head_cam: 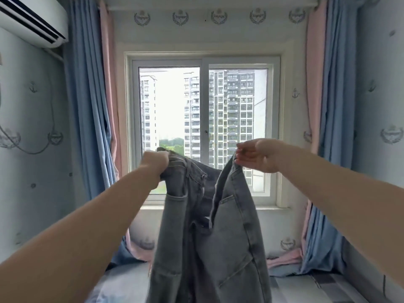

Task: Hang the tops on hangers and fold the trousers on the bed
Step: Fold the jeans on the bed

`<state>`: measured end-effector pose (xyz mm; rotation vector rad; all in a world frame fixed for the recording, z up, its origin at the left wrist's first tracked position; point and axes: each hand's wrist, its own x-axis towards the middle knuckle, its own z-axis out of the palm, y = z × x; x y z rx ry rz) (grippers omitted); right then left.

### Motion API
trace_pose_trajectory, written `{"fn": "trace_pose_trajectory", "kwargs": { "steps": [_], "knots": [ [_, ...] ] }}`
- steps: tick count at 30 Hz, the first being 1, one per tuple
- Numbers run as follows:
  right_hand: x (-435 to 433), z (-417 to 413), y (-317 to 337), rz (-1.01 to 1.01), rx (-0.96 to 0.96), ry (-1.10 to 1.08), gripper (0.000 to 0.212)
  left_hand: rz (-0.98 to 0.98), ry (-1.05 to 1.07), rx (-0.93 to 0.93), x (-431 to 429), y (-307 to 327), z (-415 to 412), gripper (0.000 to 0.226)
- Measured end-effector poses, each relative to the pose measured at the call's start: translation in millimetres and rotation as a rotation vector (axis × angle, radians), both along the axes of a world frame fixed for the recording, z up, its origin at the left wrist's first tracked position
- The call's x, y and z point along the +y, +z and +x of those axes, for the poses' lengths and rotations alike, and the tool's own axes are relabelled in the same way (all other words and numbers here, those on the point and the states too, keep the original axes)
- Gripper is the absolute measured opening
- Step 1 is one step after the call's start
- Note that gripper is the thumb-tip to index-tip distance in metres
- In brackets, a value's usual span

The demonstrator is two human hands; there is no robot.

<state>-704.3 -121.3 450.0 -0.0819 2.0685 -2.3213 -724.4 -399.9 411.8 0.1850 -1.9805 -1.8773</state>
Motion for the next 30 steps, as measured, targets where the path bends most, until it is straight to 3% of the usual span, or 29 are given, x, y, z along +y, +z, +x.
{"fn": "trace_pose_trajectory", "kwargs": {
  "steps": [4,7,13,15,17,19,22,23,25,27,29,30],
  "knots": [
    [-35,11,6,0.009,0.054,0.164,0.007,0.058,-0.192,0.1,34,-4,14,0.011],
    [-55,21,13,0.1,0.052,0.245,0.02,0.061,-0.309,0.147,54,-10,28,0.023],
    [-77,38,24,0.209,0.1,0.167,0.029,0.076,-0.556,0.164,61,-20,47,0.038],
    [-85,45,27,0.228,0.118,0.17,0.027,0.061,-0.527,0.195,65,-26,49,0.044],
    [-91,53,27,0.278,0.156,0.171,0.022,0.075,-0.415,0.247,72,-29,49,0.033],
    [-88,56,20,0.358,0.328,0.076,0.017,0.128,-0.317,0.24,73,-32,47,0.025],
    [-50,46,-11,0.571,0.815,-0.394,0.018,0.229,-0.282,0.185,61,-41,41,0.027],
    [-32,41,-27,0.614,0.886,-0.564,0.033,0.258,-0.291,0.186,55,-42,41,0.027],
    [-5,34,-64,0.599,0.731,-0.686,0.083,0.298,-0.314,0.204,42,-41,43,0.027],
    [11,32,-99,0.358,0.425,-0.37,0.126,0.321,-0.338,0.237,31,-36,45,0.027],
    [12,33,-134,0.103,0.228,0.044,0.143,0.351,-0.352,0.256,23,-28,47,0.026],
    [7,34,-150,0.089,0.191,0.164,0.146,0.365,-0.354,0.252,19,-25,48,0.024]
  ]
}}
